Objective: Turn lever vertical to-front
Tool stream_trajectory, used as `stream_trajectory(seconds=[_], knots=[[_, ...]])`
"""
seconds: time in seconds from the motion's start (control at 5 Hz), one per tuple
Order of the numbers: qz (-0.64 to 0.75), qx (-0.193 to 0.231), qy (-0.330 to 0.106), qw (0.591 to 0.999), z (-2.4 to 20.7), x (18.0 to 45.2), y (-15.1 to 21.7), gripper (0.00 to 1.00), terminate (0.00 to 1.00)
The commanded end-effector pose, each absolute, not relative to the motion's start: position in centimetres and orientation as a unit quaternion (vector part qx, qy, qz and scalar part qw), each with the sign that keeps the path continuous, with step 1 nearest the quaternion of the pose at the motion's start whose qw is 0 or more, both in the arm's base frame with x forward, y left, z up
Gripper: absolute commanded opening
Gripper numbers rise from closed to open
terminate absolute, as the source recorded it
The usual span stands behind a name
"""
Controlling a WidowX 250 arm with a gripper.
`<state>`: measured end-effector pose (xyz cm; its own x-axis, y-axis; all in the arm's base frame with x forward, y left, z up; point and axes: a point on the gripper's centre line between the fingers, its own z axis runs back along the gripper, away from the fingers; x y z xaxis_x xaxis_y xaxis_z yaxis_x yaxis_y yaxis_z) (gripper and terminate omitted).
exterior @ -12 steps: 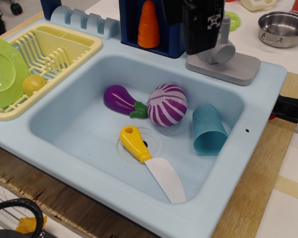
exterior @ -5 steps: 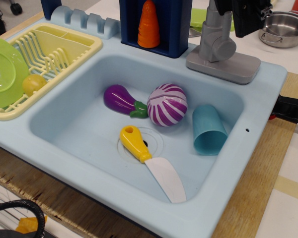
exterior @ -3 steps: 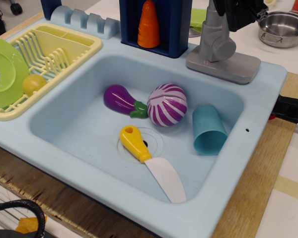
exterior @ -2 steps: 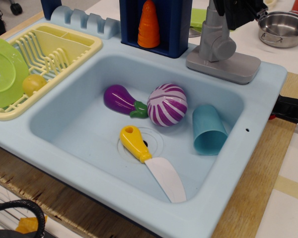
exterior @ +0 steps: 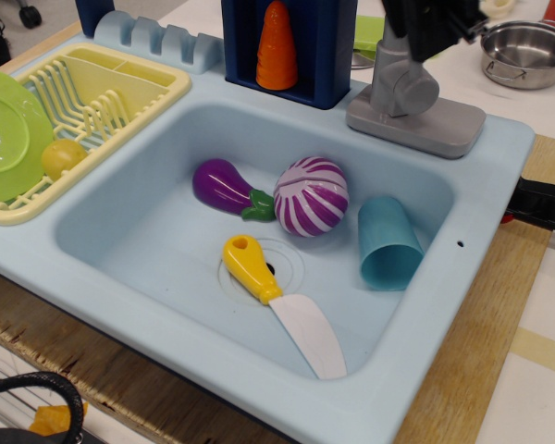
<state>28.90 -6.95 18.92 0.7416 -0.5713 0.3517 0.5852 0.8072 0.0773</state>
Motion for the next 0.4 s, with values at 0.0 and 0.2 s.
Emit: stream_trajectory(seconds=[0.0,0.2], knots=[[-0.29,-0.024,-0.147,0.945,17.1,26.4,-6.3,0.0,0.0],[-0.284,-0.034,-0.144,0.947,16.1,26.4,-5.8,0.0,0.0]])
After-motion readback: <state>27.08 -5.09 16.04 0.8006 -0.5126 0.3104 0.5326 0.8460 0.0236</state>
